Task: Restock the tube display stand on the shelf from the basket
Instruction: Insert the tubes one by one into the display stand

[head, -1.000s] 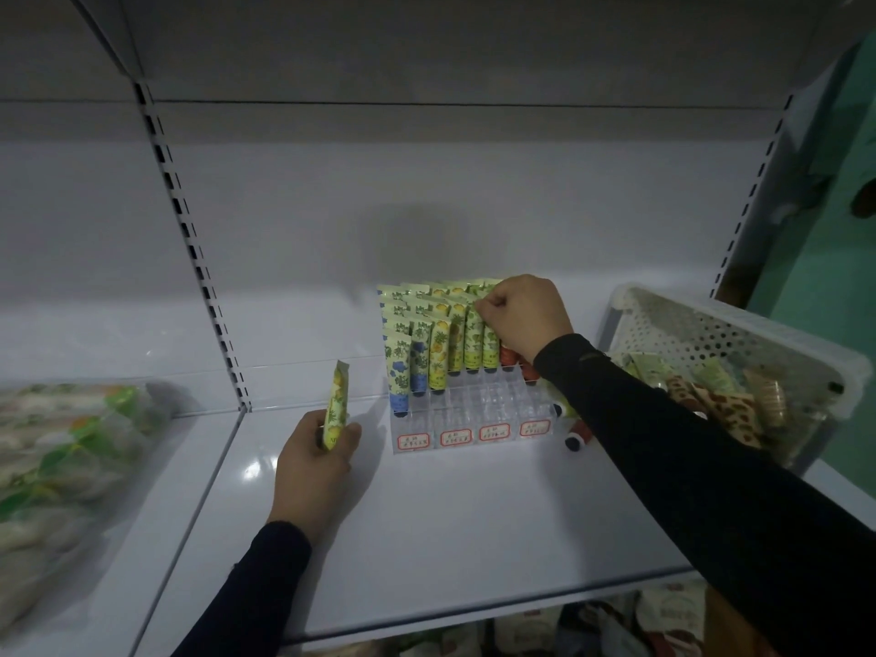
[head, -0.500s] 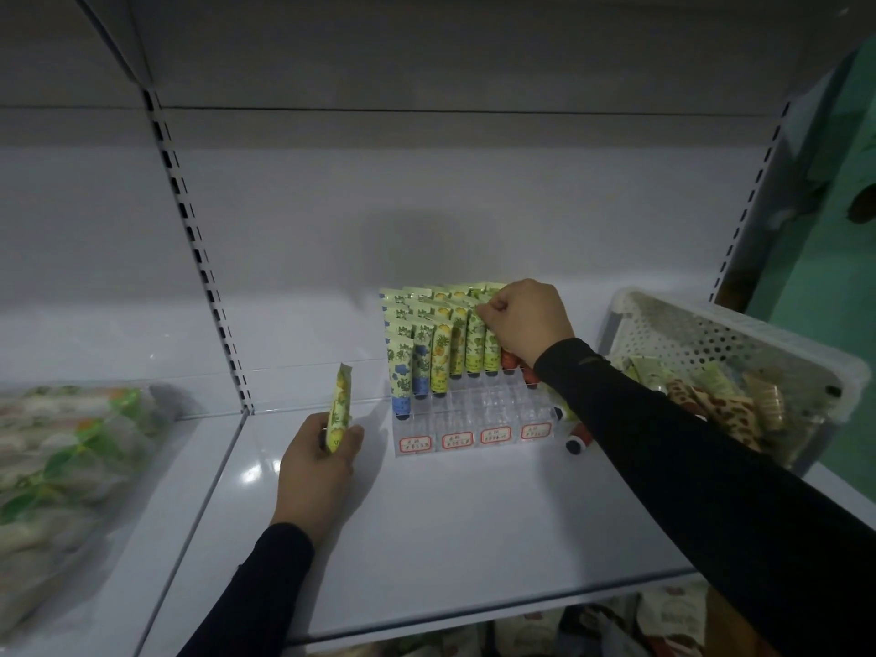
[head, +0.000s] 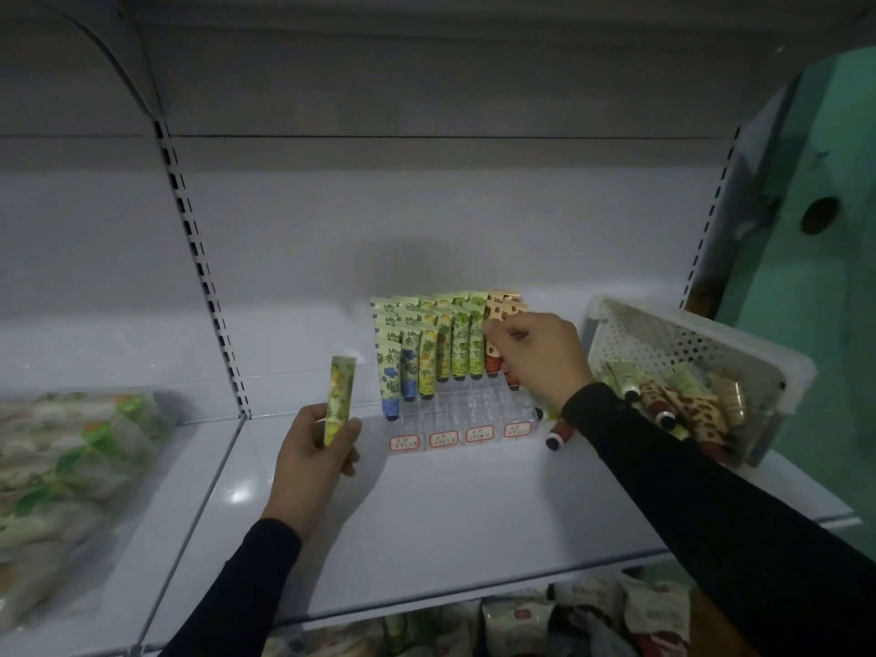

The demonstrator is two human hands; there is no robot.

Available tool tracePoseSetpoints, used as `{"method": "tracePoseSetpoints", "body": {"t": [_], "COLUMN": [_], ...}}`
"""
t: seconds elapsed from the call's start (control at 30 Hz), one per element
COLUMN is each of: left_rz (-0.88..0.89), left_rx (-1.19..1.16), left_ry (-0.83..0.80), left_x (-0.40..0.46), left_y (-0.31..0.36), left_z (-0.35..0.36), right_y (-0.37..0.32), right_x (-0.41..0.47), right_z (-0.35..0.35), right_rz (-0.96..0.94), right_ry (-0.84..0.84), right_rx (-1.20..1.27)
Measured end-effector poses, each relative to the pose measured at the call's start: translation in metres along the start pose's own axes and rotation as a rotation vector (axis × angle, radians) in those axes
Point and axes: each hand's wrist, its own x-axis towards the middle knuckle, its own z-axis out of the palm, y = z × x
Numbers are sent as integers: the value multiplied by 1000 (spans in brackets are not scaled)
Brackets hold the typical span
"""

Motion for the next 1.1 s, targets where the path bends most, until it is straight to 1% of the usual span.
{"method": "tracePoseSetpoints", "body": {"t": [0.1,0.2,0.3,0.43,0.57,0.7,0.83,0.9,1.03,1.1], "left_rz": [2,-31,-44,-48,-36,-27,11,26,120,151], "left_rx": [-66,-106,-106,-108,-48,-47,137,266,643,840], "left_ry": [-134,-272,-367,-436,-478,-472,-429,-379,-256,-237], "left_x": [-8,-16,-24,-30,-30,-29,-20,-12,2,10], "left_y": [15,27,35,41,44,46,32,22,8,0], "left_z": [9,22,37,51,59,61,46,31,2,-9], "right_y": [-4,-12,-17,-17,-15,-12,-8,-7,-2,0], "right_x": [-14,-28,-35,-38,-36,-32,-23,-19,-12,-8], "right_z": [1,4,7,6,1,-1,-3,-6,-10,-9], "right_rz": [48,93,123,183,256,270,263,248,220,203], "right_ry": [-135,-275,-349,-354,-337,-293,-224,-183,-106,-62], "right_rx": [86,215,312,438,560,581,565,545,460,405]}}
